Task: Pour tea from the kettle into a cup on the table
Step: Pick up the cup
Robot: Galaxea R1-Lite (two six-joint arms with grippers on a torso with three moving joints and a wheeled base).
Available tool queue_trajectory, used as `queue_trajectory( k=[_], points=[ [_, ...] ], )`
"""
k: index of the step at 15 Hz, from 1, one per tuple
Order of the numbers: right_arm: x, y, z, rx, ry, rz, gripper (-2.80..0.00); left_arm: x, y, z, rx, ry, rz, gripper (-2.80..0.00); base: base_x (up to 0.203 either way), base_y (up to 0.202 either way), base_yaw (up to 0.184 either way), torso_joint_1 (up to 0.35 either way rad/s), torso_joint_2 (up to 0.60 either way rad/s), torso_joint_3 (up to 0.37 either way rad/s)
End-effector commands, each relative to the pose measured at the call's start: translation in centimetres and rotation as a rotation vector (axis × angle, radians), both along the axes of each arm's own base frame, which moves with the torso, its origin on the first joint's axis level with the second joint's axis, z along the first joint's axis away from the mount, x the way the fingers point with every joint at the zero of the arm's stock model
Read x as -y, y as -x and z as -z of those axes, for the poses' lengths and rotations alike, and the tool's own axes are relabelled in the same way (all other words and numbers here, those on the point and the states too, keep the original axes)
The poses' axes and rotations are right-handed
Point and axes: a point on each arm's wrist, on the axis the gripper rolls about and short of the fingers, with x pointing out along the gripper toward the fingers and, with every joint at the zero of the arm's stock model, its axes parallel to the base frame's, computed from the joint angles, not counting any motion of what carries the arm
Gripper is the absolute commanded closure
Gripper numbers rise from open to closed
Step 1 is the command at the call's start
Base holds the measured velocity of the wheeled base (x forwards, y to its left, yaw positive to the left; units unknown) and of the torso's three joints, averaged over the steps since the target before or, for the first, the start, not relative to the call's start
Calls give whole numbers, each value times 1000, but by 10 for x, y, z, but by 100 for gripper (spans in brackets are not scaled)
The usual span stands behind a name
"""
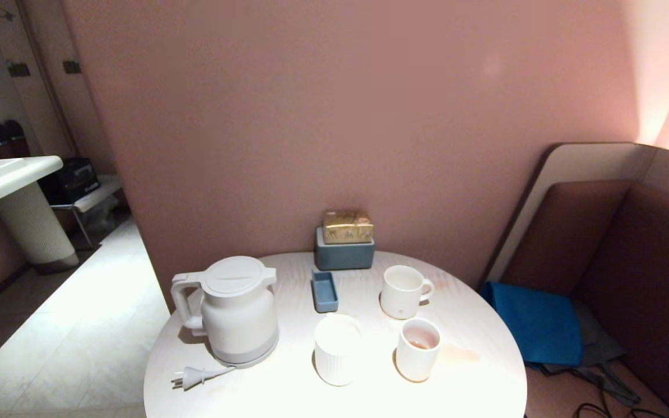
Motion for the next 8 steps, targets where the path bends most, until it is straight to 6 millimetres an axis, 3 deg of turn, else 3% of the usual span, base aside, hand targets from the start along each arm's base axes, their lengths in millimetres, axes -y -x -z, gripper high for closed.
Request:
queue_trajectory(
  k=[1,8],
  points=[
    [0,0,0,-2,0,0,0,0,0,0,0,6,-2,0,0,0,0,0,0,0],
    [0,0,0,0,4,-2,0,0,-1,1,-1,10,-6,0,0,0,0,0,0,0]
  ],
)
